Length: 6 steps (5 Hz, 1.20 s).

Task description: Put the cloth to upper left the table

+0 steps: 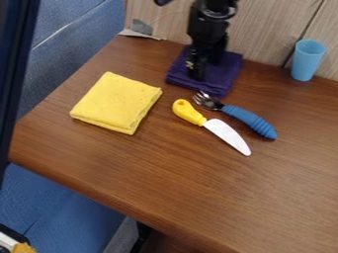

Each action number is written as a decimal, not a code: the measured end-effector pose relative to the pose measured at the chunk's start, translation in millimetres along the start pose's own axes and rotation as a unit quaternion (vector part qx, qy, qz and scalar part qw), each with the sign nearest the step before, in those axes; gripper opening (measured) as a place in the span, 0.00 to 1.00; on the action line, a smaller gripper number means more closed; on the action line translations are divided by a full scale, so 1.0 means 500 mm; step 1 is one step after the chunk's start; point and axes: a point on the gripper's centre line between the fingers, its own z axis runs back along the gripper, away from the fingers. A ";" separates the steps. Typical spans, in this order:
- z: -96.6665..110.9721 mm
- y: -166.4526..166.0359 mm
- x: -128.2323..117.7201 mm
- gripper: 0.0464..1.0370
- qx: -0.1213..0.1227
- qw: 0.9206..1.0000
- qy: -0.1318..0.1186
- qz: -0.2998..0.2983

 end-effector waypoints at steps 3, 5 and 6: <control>-0.034 0.055 0.231 0.96 0.029 0.992 -0.043 0.112; -0.040 0.066 0.245 0.96 0.031 0.991 -0.043 0.124; -0.033 0.058 0.221 0.96 0.026 0.992 -0.037 0.114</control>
